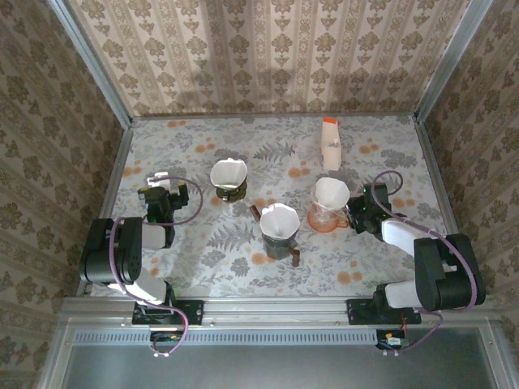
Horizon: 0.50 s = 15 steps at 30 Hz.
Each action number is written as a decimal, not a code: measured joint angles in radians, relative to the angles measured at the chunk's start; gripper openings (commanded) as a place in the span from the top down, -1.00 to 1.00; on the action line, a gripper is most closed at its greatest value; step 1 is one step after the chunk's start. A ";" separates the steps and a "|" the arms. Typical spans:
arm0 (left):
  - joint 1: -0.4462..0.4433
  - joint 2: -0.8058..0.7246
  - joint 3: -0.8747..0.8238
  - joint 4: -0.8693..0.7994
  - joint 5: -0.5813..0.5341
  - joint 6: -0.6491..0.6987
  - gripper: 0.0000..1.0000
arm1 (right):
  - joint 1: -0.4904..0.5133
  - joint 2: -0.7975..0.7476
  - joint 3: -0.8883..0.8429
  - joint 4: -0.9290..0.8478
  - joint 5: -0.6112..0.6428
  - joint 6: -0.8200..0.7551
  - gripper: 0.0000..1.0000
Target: Place the coffee filter in the dripper
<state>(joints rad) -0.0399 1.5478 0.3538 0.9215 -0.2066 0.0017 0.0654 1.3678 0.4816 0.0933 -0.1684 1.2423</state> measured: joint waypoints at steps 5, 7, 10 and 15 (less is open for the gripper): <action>0.000 0.000 0.000 0.000 0.000 0.000 -1.00 | 0.000 -0.024 0.002 -0.011 0.029 0.003 0.13; 0.000 0.000 0.000 0.000 0.000 0.000 -1.00 | -0.025 -0.081 0.002 -0.045 0.047 -0.004 0.04; 0.000 0.000 0.000 0.000 0.000 0.000 -1.00 | -0.105 -0.206 0.006 -0.104 0.066 -0.026 -0.19; 0.000 0.000 0.000 0.000 0.000 0.000 -1.00 | -0.217 -0.341 0.092 -0.245 0.119 -0.194 -1.00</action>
<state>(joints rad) -0.0399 1.5478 0.3538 0.9215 -0.2070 0.0021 -0.1513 1.0264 0.5739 -0.1520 -0.0494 1.0481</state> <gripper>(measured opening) 0.998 0.976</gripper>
